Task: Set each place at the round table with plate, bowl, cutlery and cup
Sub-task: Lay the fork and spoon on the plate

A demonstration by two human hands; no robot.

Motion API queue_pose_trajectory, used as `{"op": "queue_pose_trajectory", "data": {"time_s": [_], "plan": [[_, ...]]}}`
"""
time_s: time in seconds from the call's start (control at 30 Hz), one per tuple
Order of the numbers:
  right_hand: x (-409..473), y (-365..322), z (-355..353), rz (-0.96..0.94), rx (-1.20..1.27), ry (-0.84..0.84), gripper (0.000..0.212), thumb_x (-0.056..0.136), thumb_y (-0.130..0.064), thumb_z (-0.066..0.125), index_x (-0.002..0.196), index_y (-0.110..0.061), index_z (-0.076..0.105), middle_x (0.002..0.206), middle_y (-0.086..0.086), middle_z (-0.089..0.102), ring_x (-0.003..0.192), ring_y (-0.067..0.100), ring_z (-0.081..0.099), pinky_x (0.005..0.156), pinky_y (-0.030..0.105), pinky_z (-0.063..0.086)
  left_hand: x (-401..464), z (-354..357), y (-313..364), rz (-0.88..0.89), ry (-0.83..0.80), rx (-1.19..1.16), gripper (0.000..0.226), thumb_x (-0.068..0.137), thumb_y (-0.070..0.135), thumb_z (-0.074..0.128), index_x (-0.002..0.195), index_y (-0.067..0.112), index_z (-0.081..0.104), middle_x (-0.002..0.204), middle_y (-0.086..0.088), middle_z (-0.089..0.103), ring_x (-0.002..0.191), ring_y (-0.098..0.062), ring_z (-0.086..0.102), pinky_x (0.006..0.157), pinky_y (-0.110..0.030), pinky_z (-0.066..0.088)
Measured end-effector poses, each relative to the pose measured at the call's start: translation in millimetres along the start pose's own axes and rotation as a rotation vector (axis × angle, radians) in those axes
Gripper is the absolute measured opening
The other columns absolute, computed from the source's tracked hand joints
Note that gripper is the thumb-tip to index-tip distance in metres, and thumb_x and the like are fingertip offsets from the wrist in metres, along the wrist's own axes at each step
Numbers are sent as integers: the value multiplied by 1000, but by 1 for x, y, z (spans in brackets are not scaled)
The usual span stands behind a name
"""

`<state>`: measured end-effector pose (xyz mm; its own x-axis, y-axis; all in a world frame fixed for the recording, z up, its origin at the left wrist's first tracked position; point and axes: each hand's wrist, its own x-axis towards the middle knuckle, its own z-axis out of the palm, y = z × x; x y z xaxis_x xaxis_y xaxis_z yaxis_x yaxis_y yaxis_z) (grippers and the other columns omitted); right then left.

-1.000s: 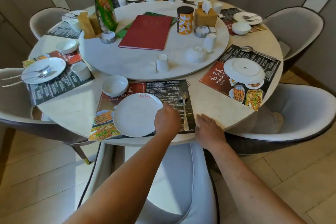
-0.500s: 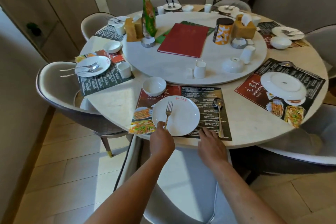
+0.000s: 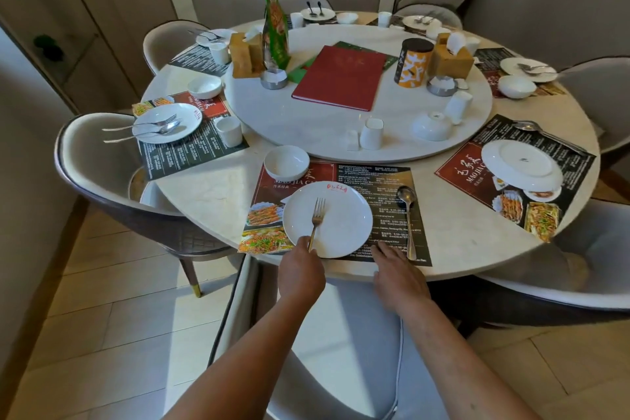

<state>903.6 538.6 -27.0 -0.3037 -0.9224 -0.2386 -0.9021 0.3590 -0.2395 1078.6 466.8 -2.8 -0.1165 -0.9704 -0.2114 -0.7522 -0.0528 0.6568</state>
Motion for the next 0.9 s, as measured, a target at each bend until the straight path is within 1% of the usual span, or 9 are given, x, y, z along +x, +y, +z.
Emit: {"op": "queue_pose_trajectory", "data": {"time_s": [0.1,0.2,0.33,0.43,0.53,0.63,0.77,0.8,0.9], "plan": [[-1,0,-1,0,7,-2,62,98,-10,43,157,-22,26,165,-7,18,149,20,20,117,36,30,0,-1,-1,21,-4,42,34,101,22,43,133,20,54,114,-13,69,105,-32,64,84,-39,52],[-2,-2,-5,-3,49,35,54,99,-13,42,152,-21,36,160,-7,30,143,19,32,110,37,39,-1,-4,-2,32,13,107,37,101,32,47,137,21,49,114,-9,70,105,-30,65,80,-37,51],[-4,1,-15,43,133,249,41,100,-20,45,141,-18,52,143,-4,51,127,23,48,97,40,48,-11,-8,4,79,173,362,45,97,44,50,137,24,47,118,-6,63,105,-29,62,71,-36,48],[-4,18,-21,75,135,364,38,99,-19,49,136,-17,56,140,-1,55,123,23,50,94,41,51,-13,1,15,229,235,446,42,96,44,51,132,23,55,122,-7,60,109,-31,55,82,-42,50],[-4,39,-28,128,129,384,35,99,-20,51,134,-18,55,140,-1,53,123,22,48,93,40,51,-11,21,46,366,129,425,36,99,41,48,128,23,60,124,-5,63,114,-28,55,88,-42,51],[-3,62,-33,190,136,348,36,99,-17,53,135,-17,55,143,1,52,128,23,46,95,41,50,-10,48,80,458,36,384,27,99,38,53,115,21,66,107,-4,69,99,-22,63,74,-32,48],[-3,83,-27,206,83,286,25,94,-10,56,116,-21,63,123,-2,61,111,21,54,83,39,54,-3,84,115,444,-41,344,21,97,39,60,100,19,67,96,-3,71,85,-21,66,66,-28,44],[-4,85,-25,191,62,278,26,92,-10,58,115,-21,62,121,-3,61,111,20,54,82,37,55,-1,91,122,437,-44,355,23,97,40,61,99,18,66,95,-4,70,83,-21,66,66,-28,43],[-9,91,-23,139,31,264,41,88,-12,65,127,-22,57,132,-4,56,120,19,51,89,36,54,8,111,136,410,-53,392,30,93,44,66,101,15,66,94,-5,70,85,-22,67,66,-28,45]]}}
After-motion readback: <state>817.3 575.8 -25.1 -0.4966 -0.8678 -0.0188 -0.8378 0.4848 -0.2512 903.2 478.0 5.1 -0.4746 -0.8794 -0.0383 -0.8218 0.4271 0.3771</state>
